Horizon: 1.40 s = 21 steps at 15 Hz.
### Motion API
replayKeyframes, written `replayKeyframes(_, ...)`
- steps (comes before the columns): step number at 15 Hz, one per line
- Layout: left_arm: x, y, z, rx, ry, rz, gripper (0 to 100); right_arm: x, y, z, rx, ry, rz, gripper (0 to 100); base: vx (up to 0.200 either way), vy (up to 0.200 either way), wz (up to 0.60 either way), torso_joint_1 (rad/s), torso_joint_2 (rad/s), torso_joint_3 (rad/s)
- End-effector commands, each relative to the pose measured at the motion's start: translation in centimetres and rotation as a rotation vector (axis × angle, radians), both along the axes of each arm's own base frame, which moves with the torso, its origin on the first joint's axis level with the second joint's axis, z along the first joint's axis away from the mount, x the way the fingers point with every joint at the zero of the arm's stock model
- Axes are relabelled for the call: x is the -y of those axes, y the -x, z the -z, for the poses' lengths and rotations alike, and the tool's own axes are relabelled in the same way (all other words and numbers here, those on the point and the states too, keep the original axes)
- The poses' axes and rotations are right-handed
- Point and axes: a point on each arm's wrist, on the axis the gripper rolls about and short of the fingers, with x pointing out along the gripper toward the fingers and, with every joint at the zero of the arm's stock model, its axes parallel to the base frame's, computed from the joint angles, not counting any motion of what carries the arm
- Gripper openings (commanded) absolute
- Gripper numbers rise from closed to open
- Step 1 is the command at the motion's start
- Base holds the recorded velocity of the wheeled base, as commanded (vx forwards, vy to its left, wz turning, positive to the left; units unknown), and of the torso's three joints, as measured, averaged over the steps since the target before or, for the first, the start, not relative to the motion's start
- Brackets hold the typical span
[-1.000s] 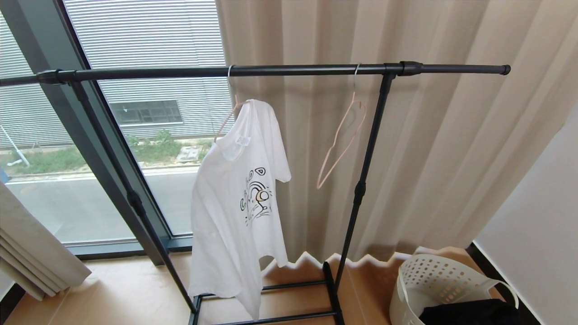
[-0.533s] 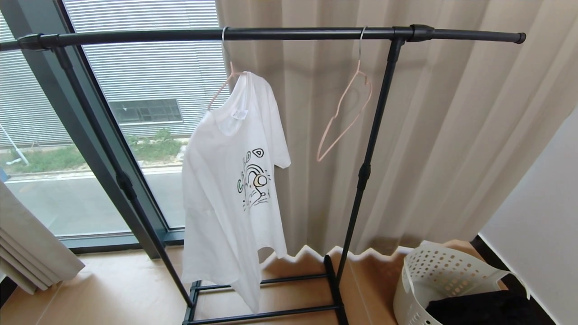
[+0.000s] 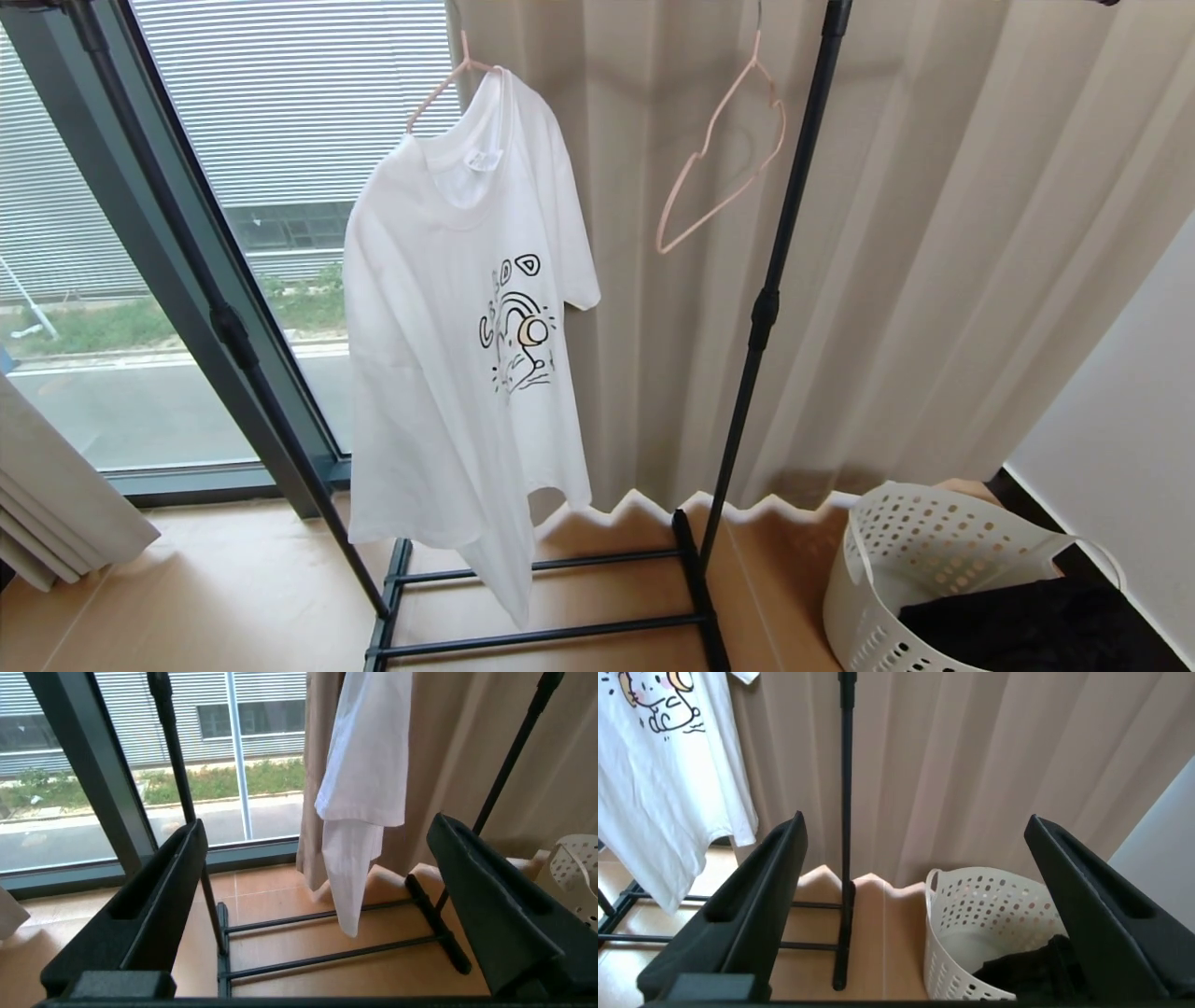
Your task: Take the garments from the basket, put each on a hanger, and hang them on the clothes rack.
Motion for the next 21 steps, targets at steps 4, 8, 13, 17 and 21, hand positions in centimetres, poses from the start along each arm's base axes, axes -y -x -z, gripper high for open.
replayKeyframes(4,0.0,-0.01,-0.01,-0.001,0.0,0.0,100,0.0,-0.01,-0.01,-0.001,0.001,-0.001,100,0.0,0.0,0.0,-0.112,0.45,0.342)
replayKeyframes(8,0.0,-0.01,0.01,-0.003,0.0,0.0,100,0.0,-0.01,-0.01,-0.001,0.001,-0.001,100,0.0,0.0,-0.15,-0.024,0.12,0.096)
replayKeyframes(13,0.0,-0.01,-0.01,-0.001,0.0,0.0,100,0.0,-0.01,-0.01,-0.001,0.001,-0.001,100,0.0,0.0,-0.6,0.0,0.01,0.008)
replayKeyframes(17,0.0,-0.01,0.01,-0.003,0.0,0.0,100,0.0,-0.01,-0.01,-0.001,0.001,-0.001,100,0.0,-0.1,-0.15,-0.001,0.0,0.002)
replayKeyframes(21,0.0,-0.01,0.01,-0.003,0.0,0.0,100,0.0,-0.01,-0.01,-0.001,0.001,-0.001,100,0.0,-0.2,0.0,0.001,0.0,0.004)
